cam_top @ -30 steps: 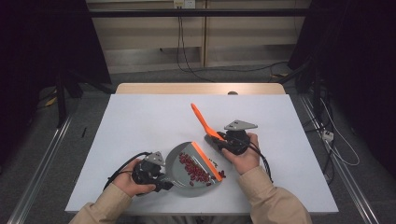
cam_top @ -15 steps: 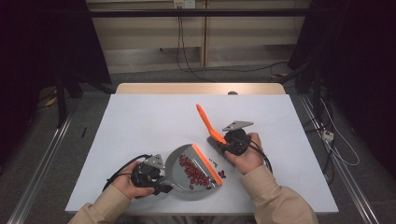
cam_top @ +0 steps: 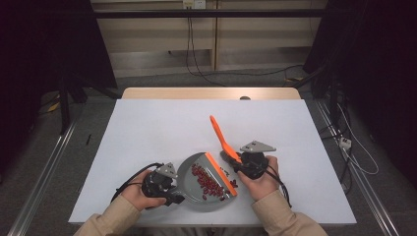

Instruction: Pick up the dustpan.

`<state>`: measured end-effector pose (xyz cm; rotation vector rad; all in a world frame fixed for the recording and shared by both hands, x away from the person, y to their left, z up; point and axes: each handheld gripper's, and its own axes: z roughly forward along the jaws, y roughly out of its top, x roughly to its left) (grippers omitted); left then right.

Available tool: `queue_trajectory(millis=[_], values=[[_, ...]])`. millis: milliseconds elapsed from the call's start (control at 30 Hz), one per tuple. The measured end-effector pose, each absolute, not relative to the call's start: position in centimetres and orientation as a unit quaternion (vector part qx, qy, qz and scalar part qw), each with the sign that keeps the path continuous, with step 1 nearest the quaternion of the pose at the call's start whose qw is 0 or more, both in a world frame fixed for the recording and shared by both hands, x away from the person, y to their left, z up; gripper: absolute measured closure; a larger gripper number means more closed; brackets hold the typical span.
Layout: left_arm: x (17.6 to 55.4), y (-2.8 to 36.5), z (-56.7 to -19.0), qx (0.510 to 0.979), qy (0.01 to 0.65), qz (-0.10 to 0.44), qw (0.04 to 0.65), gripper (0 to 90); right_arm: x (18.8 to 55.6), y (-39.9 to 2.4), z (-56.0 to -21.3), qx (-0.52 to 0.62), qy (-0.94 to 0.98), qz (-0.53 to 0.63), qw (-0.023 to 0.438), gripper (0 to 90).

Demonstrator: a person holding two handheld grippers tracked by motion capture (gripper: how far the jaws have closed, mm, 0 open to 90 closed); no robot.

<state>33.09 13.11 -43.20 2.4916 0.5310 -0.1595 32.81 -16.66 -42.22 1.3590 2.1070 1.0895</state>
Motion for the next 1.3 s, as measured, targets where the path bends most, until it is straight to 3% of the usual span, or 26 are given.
queue_trajectory(millis=[400,667,1300], values=[[33.1,12.4,-43.4,0.922,0.240,-0.058,0.299,63.5,31.7,-13.5,-42.3,0.489,0.735,0.418,0.213,71.1],[33.6,12.6,-43.5,0.917,0.252,-0.046,0.307,63.5,32.6,-11.7,-41.9,0.465,0.735,0.455,0.195,71.0],[34.0,14.3,-43.5,0.912,0.274,-0.024,0.305,62.8,34.9,-14.8,-41.5,0.474,0.721,0.465,0.197,71.0]])
